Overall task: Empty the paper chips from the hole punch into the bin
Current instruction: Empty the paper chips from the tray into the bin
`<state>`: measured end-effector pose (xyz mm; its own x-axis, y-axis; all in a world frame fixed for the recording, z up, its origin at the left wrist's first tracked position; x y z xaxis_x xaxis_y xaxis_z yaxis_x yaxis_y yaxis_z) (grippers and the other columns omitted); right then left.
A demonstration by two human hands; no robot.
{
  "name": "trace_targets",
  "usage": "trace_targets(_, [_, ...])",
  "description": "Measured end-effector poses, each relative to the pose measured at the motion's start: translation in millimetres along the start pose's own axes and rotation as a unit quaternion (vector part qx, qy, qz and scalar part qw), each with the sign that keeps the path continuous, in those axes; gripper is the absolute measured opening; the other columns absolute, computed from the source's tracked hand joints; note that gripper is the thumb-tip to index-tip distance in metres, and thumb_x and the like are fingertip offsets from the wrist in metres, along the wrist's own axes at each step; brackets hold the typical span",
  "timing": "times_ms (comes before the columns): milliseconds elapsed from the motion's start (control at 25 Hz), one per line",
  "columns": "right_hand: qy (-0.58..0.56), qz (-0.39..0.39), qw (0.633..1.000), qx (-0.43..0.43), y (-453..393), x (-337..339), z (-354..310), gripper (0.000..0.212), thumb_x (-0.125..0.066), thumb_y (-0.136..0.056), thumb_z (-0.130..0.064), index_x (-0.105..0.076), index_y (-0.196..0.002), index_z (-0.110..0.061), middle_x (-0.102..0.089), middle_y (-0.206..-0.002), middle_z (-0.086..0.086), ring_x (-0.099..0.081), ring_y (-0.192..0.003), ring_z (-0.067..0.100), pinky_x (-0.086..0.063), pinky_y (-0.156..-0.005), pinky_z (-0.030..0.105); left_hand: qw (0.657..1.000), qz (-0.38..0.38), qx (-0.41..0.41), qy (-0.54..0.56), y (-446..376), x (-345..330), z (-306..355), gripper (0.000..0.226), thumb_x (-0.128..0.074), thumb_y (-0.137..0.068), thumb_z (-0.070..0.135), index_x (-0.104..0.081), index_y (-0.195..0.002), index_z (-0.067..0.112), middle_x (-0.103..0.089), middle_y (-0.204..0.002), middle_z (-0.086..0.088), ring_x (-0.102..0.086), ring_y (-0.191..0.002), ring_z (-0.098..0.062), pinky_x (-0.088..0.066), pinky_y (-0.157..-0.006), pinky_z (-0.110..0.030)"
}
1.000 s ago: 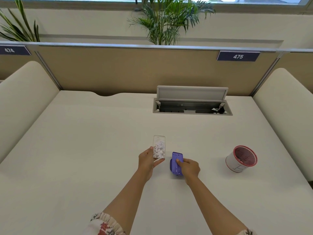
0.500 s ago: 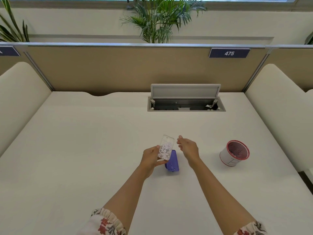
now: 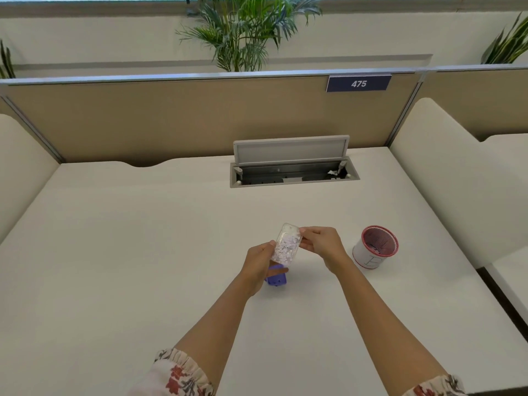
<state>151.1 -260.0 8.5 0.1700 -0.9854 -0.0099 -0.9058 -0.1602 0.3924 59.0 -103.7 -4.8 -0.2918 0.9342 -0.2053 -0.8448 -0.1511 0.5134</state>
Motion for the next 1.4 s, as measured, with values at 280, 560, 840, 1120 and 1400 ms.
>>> trace_targets(280, [-0.085,0.123,0.989,0.018,2,89,-18,0.013,-0.060,-0.092,0.000,-0.068,-0.101,0.005,-0.071,-0.090,0.015,-0.071,-0.079,0.022,-0.061,-0.066,0.018,0.995,-0.029,-0.028,-0.091,-4,-57,10,0.035,-0.039,-0.103,0.020,-0.067,-0.120,0.011,-0.073,-0.117,-0.007,-0.071,-0.102,-0.021,-0.053,-0.092,-0.038])
trace_targets(560, [-0.079,0.328,0.940,0.045,10,191,-8,0.022,-0.069,-0.083,-0.009,-0.075,-0.103,-0.001,-0.074,-0.105,0.014,-0.073,-0.094,0.027,-0.060,-0.087,0.040,0.963,-0.078,-0.110,-0.233,-6,-114,10,0.038,-0.037,-0.105,0.018,-0.061,-0.132,0.010,-0.065,-0.133,-0.004,-0.059,-0.124,-0.018,-0.042,-0.096,-0.021])
trace_targets(840, [0.043,0.410,0.907,0.093,27,214,-7,0.020,-0.064,-0.090,-0.013,-0.074,-0.105,-0.003,-0.073,-0.090,0.009,-0.073,-0.077,0.023,-0.062,-0.084,0.043,0.826,-0.143,-0.213,-0.502,-5,-161,5,0.045,-0.042,-0.103,0.024,-0.042,-0.148,0.022,-0.037,-0.159,0.004,-0.024,-0.150,-0.014,-0.007,-0.125,-0.040])
trace_targets(1120, [0.162,0.372,0.897,0.175,32,203,-20,0.018,-0.063,-0.094,-0.017,-0.072,-0.102,-0.004,-0.074,-0.090,0.008,-0.069,-0.079,0.017,-0.056,-0.076,0.022,0.668,-0.206,-0.249,-0.671,-6,-200,-3,0.062,-0.042,-0.102,0.026,-0.017,-0.158,0.018,-0.007,-0.168,0.000,0.007,-0.154,-0.021,0.010,-0.122,-0.052])
trace_targets(1400, [0.197,0.318,0.894,0.246,39,194,-13,0.011,-0.063,-0.094,-0.011,-0.071,-0.101,-0.006,-0.071,-0.087,0.001,-0.069,-0.079,0.011,-0.054,-0.072,0.013,0.601,-0.208,-0.235,-0.735,-14,-200,-18,0.064,-0.038,-0.103,0.029,-0.008,-0.159,0.019,0.002,-0.168,0.001,0.014,-0.153,-0.023,0.011,-0.120,-0.054])
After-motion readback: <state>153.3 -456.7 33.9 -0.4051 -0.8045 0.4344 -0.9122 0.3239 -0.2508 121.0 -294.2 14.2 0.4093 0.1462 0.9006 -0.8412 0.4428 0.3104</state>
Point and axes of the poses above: each hand's wrist, its own y-axis away from the middle knuckle, its own x-axis out of the back of the hand, z = x × y, the point moved 5 cm from there along -y, towards the middle knuckle
